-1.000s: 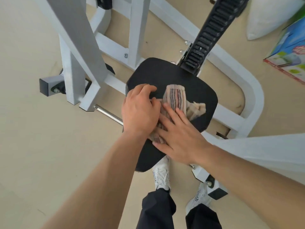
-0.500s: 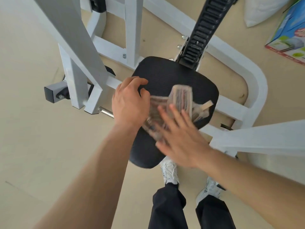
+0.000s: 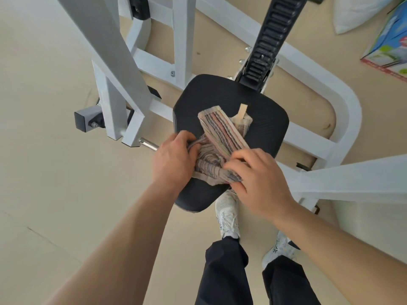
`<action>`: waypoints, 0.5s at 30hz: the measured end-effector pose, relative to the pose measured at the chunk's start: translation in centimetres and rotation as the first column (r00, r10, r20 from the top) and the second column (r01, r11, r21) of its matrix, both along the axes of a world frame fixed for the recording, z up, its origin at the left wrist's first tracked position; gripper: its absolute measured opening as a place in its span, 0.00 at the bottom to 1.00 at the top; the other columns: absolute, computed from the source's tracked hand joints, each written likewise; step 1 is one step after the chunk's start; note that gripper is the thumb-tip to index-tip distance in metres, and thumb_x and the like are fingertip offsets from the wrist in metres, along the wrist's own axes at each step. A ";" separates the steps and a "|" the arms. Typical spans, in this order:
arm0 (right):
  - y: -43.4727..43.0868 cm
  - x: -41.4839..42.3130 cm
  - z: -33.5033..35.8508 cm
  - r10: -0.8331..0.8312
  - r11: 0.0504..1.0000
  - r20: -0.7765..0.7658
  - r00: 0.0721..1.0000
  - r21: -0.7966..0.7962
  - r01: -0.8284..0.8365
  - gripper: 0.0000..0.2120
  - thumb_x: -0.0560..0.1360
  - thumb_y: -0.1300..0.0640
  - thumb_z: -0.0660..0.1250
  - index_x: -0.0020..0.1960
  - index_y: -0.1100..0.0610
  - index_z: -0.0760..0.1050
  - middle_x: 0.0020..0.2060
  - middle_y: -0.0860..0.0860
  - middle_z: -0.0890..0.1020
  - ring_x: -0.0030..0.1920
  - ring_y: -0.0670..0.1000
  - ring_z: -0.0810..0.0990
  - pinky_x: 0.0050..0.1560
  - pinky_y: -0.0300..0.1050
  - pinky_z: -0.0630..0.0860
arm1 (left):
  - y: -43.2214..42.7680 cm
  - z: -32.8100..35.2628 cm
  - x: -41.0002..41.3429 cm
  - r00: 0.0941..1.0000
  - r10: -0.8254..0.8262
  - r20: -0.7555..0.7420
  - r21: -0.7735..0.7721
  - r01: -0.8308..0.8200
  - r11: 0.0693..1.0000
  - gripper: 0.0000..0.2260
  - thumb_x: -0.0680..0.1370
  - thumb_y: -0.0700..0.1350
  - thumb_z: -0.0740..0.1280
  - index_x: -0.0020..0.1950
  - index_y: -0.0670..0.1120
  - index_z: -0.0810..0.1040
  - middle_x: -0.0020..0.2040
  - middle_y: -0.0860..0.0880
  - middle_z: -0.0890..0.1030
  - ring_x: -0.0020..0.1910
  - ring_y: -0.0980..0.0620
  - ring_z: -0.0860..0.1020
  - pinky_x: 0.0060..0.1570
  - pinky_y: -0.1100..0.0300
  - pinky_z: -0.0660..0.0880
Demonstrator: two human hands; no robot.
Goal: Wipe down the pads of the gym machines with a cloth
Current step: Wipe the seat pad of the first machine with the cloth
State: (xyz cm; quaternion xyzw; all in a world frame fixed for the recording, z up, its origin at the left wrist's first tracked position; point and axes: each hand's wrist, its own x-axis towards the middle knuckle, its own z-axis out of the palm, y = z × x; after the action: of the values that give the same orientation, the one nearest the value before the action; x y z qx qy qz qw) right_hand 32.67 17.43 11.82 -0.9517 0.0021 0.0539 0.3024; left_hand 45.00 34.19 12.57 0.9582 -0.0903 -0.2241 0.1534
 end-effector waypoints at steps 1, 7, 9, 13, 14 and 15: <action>-0.3 -0.2 0.3 -0.015 1.000 -0.002 1.000 0.003 0.015 0.12 0.71 0.59 0.71 0.54 0.55 0.82 0.50 0.51 0.81 0.49 0.55 0.78 0.48 0.53 0.78 | 0.0 0.7 -0.2 0.998 0.063 0.012 -0.031 -0.063 0.998 0.08 0.81 0.52 0.65 0.56 0.50 0.79 0.51 0.52 0.80 0.51 0.48 0.77 0.47 0.57 0.68; -1.5 5.1 5.4 -0.110 0.988 0.321 0.941 -0.064 0.137 0.14 0.75 0.63 0.65 0.56 0.56 0.85 0.41 0.56 0.78 0.37 0.56 0.76 0.40 0.50 0.70 | -0.3 7.5 3.0 0.821 0.571 -0.001 -0.506 -0.493 0.708 0.03 0.79 0.53 0.65 0.45 0.57 0.75 0.43 0.56 0.79 0.47 0.54 0.79 0.52 0.50 0.78; -1.6 5.3 7.0 -0.116 0.980 0.406 0.907 -0.103 0.172 0.14 0.78 0.59 0.63 0.58 0.56 0.84 0.40 0.57 0.77 0.36 0.55 0.75 0.39 0.50 0.69 | 0.0 8.9 3.6 0.785 0.620 -0.013 -0.584 -0.509 0.632 0.03 0.79 0.53 0.65 0.45 0.59 0.73 0.45 0.55 0.80 0.48 0.53 0.80 0.51 0.50 0.79; -0.6 0.7 4.5 -0.062 0.989 0.052 0.997 -0.134 0.069 0.20 0.71 0.62 0.73 0.62 0.56 0.82 0.42 0.53 0.76 0.35 0.51 0.74 0.36 0.50 0.76 | 1.8 7.0 1.0 0.849 0.528 -0.012 -0.314 -0.504 0.804 0.05 0.78 0.50 0.67 0.53 0.54 0.74 0.46 0.58 0.80 0.47 0.57 0.79 0.44 0.55 0.75; -0.2 -0.6 3.3 -0.016 0.990 -0.119 0.993 -0.139 -0.001 0.22 0.70 0.60 0.76 0.64 0.53 0.81 0.43 0.51 0.76 0.37 0.50 0.74 0.41 0.51 0.77 | 2.5 5.7 -0.1 0.864 0.500 -0.057 -0.205 -0.500 0.841 0.06 0.78 0.49 0.67 0.55 0.54 0.74 0.48 0.57 0.81 0.48 0.54 0.79 0.45 0.54 0.74; 0.2 -1.7 2.6 0.043 0.987 -0.255 0.966 -0.138 -0.080 0.21 0.72 0.54 0.75 0.64 0.50 0.80 0.44 0.48 0.76 0.40 0.49 0.74 0.47 0.52 0.77 | 3.2 4.5 -1.1 0.877 0.470 -0.105 -0.083 -0.478 0.874 0.08 0.79 0.48 0.66 0.57 0.53 0.74 0.52 0.55 0.82 0.49 0.51 0.79 0.46 0.54 0.73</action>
State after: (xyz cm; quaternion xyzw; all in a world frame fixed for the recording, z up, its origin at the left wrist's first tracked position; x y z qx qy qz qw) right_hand 31.00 17.65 14.41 -0.9565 0.0148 0.1830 0.2266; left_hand 43.89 37.36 17.03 0.9316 0.1418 -0.2133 0.2581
